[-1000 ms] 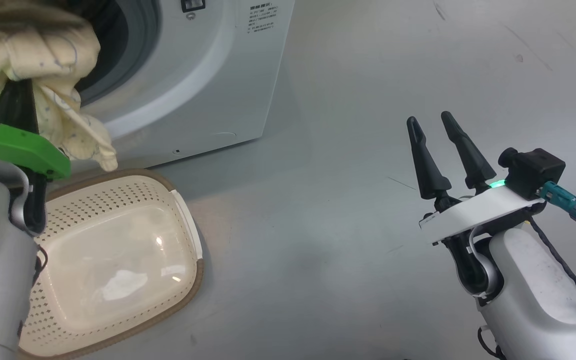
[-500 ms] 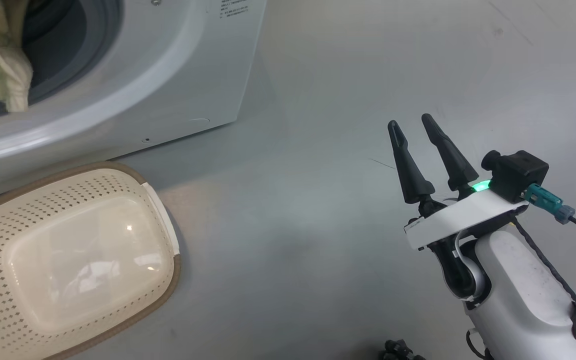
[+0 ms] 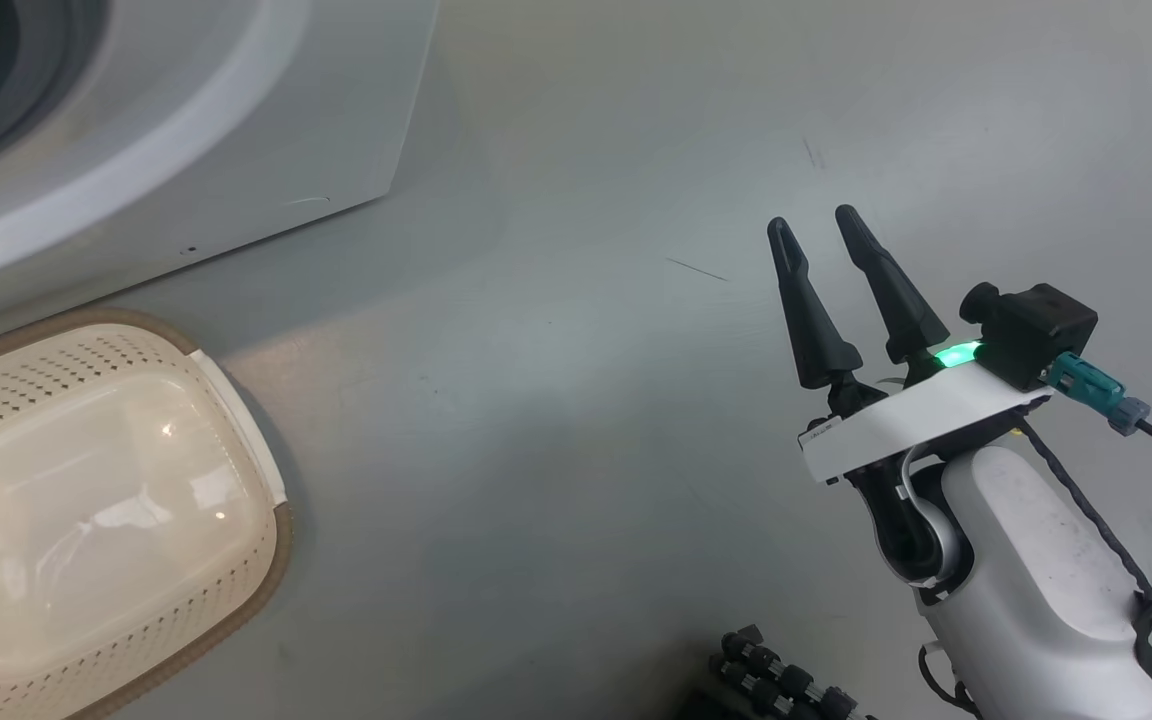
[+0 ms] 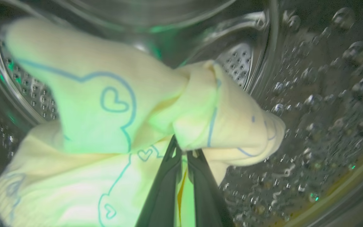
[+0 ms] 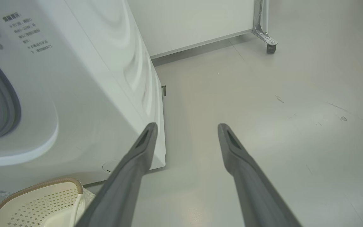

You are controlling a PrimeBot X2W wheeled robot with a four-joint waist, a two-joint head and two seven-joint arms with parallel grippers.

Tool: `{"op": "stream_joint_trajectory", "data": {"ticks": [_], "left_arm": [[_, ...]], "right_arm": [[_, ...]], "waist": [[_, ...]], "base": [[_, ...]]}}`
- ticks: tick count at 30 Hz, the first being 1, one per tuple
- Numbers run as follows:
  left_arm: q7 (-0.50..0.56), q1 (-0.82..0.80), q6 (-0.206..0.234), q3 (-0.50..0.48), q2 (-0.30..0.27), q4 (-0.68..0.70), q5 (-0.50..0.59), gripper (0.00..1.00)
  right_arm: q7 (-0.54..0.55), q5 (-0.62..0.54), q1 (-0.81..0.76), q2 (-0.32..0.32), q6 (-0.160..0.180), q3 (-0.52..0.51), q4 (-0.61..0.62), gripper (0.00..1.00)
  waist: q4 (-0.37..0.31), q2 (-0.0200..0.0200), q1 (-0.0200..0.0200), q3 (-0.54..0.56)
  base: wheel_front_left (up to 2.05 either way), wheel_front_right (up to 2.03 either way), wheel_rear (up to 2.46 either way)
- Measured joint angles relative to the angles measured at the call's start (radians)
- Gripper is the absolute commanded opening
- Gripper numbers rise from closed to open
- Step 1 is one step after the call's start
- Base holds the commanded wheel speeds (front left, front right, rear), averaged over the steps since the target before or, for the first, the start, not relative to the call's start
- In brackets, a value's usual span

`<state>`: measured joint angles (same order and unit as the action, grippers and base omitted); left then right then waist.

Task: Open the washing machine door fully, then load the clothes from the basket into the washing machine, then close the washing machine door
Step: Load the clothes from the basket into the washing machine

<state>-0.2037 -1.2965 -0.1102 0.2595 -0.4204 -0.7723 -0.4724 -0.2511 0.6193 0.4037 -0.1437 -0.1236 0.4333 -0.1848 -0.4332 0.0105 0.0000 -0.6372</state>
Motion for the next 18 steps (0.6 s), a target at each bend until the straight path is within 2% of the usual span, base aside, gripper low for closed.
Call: {"op": "stream_joint_trajectory", "data": {"ticks": [1,7,13,18], "left_arm": [[0.009,0.006,0.007,0.005,0.002,-0.023,0.0,1.0],[0.072,0.046,0.017,0.024,0.018,-0.135,-0.002,1.0],[0.07,0.051,0.016,0.034,0.042,-0.158,-0.002,1.0],[0.024,0.072,0.011,0.035,0.063,-0.165,-0.008,1.0]], "right_arm": [[0.0,0.0,0.001,0.0,0.0,-0.002,-0.001,1.0],[0.0,-0.001,0.013,0.007,0.0,-0.007,-0.006,1.0],[0.0,-0.002,0.013,0.006,0.0,-0.015,-0.016,1.0],[0.0,-0.008,0.013,0.004,0.0,-0.022,-0.021,1.0]], "waist": [[-0.004,0.0,0.0001,-0.004],[-0.004,0.0,0.0001,-0.009],[0.013,0.0,0.0,0.012],[0.029,0.0,0.0001,0.038]], "base": [[0.0,0.0,0.0],[0.0,0.0,0.0],[0.0,0.0,0.0],[0.0,0.0,0.0]]}}
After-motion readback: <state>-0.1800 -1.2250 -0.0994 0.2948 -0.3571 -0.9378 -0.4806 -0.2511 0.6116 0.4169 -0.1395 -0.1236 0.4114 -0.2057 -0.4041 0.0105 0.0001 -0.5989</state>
